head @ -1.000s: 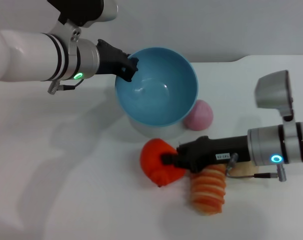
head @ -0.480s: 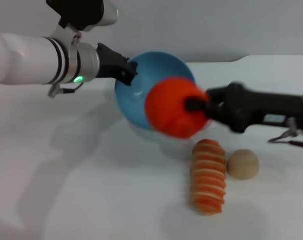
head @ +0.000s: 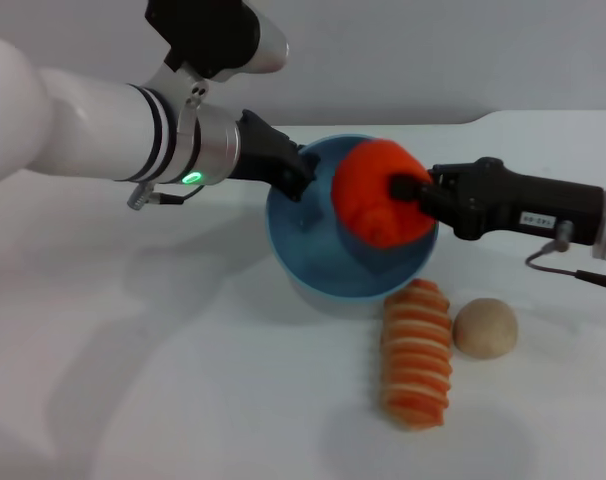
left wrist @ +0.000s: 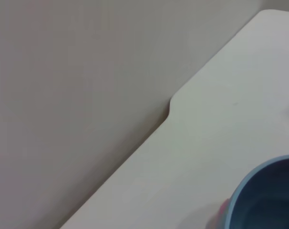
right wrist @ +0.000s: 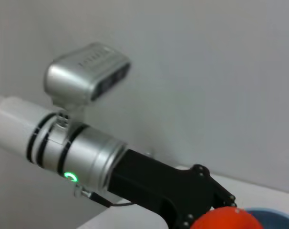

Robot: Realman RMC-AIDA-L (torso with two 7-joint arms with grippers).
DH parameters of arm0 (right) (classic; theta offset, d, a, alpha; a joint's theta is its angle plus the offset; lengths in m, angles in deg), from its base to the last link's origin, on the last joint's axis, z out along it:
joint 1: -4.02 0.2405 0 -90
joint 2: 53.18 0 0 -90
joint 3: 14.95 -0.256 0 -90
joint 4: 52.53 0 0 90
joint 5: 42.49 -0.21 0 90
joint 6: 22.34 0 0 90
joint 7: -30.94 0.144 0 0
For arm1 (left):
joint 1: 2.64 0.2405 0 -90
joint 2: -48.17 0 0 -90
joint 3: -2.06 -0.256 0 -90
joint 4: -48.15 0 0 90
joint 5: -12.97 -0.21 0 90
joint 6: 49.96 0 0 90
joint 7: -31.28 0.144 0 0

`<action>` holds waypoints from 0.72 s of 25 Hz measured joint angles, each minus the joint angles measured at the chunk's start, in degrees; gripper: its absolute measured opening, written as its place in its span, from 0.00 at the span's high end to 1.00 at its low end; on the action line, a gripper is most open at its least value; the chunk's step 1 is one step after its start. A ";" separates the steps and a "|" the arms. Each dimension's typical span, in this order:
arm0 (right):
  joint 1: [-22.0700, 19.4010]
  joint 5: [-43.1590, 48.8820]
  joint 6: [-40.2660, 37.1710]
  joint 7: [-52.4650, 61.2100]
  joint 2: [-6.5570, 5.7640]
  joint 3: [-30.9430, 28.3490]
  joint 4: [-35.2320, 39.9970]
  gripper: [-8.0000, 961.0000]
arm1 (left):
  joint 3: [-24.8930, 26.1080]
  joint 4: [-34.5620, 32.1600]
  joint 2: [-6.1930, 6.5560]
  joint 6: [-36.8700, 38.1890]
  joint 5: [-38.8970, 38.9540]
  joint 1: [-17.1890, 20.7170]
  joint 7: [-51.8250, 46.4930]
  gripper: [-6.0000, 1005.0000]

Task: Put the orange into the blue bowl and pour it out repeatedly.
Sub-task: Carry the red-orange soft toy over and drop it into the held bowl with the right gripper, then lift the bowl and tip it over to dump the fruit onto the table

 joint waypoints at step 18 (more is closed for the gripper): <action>0.02 -3.06 -0.27 -0.24 -0.14 -1.48 -0.45 0.59 | -0.03 0.68 0.02 -1.58 0.32 0.28 0.28 0.99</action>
